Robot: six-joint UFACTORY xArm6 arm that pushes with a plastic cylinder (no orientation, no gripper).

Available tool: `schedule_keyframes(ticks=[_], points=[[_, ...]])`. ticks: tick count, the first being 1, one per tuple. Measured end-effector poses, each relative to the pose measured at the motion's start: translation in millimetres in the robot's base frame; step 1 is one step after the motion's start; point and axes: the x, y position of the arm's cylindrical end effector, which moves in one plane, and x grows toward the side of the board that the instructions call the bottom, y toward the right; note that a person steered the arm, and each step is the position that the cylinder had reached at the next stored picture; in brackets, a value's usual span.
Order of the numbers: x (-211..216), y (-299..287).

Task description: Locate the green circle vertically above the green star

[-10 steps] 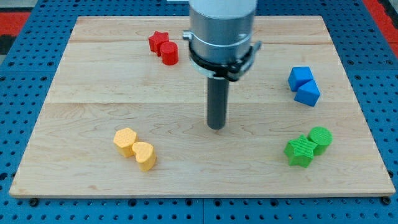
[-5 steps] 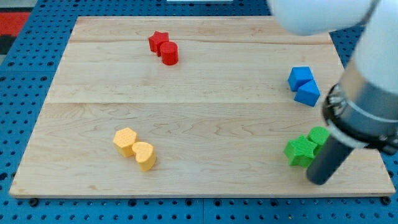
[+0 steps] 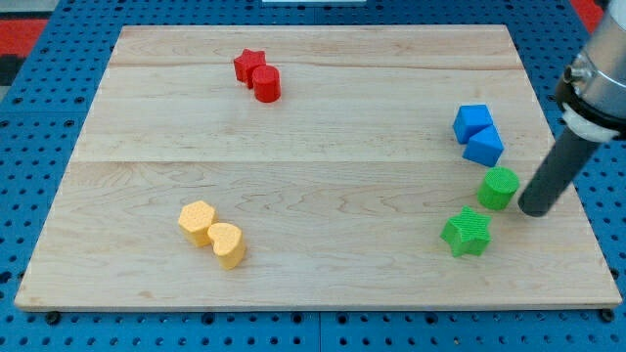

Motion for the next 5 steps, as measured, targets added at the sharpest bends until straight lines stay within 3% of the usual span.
schedule_keyframes(ticks=[1,3,4,5], points=[[-26.4,-31.9],[76.4,-46.0],[62.0,-85.3],[24.7,-72.8]])
